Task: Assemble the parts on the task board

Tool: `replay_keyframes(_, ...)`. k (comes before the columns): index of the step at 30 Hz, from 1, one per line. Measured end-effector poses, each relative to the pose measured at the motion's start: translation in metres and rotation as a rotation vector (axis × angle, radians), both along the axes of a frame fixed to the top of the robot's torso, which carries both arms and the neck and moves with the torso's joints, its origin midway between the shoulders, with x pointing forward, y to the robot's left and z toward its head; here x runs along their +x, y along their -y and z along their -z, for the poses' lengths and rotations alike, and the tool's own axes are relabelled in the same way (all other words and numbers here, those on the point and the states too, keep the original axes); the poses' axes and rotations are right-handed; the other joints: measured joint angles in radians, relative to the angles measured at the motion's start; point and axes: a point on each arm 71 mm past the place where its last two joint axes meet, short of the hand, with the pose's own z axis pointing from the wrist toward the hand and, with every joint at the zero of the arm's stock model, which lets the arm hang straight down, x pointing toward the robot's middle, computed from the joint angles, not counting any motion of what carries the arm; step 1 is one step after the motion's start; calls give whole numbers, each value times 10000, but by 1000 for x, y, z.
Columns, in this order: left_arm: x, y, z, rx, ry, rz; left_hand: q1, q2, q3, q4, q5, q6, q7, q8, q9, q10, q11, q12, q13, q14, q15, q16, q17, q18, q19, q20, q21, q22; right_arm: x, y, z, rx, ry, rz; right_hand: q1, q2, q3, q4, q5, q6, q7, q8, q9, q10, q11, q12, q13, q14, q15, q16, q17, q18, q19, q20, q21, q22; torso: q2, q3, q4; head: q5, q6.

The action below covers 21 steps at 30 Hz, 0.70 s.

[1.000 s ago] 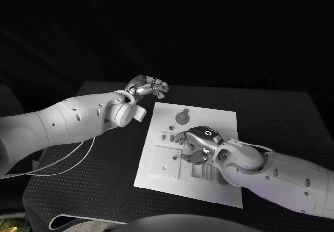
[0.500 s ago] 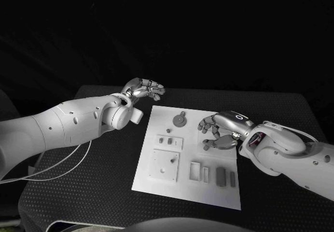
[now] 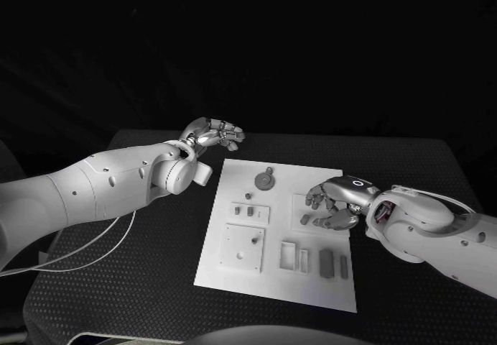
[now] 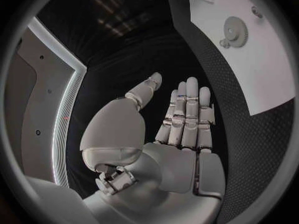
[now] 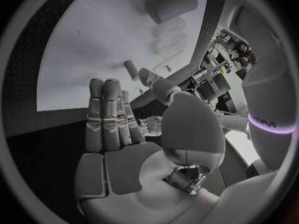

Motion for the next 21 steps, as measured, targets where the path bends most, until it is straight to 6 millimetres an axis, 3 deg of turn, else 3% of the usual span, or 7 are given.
replay_keyframes(6, 0, 1, 0, -2, -2, 10, 0, 0, 0, 0, 0, 0, 0, 0, 0, 0, 0, 0, -9, 0, 0, 0, 11, 0, 0, 0, 0, -1, 0, -6, 7, -244, -2, -99, 62, -62, 159, 131, -229, 36, -36, 39, -9, 2, -2, 0, -30, 0, 0, 105, 32, 1, 51, -15, 39, 34, 4, 0, 1, -12, -23)
replay_keyframes(9, 0, 1, 0, -3, -2, 12, 0, 0, 0, 0, 0, 0, 0, 0, -1, 0, 0, 0, -8, 0, 0, 0, 11, 0, 0, 0, 0, -1, 0, -10, 10, -318, -2, -191, 119, -5, 301, 179, -392, 160, -159, 64, -24, 7, -7, 0, -42, 0, -1, 186, 45, 3, 73, -35, 96, 35, 9, 1, 8, -17, -39)
replay_keyframes(16, 0, 1, 0, -6, -6, 23, 0, 0, 0, 0, 0, 0, 0, 0, -1, 0, -1, 0, -8, 0, 0, 0, 14, 0, 0, 0, 0, -2, -3, -19, 14, -366, 21, -373, 235, 5, 757, 384, -808, 286, -66, 156, -42, 249, -95, 89, -43, -16, -25, 412, 76, 8, 174, -105, 232, 34, 9, -18, 19, 10, -69)
replay_keyframes(21, 0, 0, 0, -6, -11, 26, 0, 0, 0, 0, 0, 0, 0, 0, -2, 0, -1, 0, -8, 0, 0, 0, 19, 0, 0, 0, 0, -1, -3, -20, 14, -438, 80, -429, 276, 45, 976, 494, -930, 589, -158, 277, -41, 546, -186, 235, -10, -55, -97, 703, 156, 5, 230, -158, 448, 33, 9, -23, 18, 35, -89)
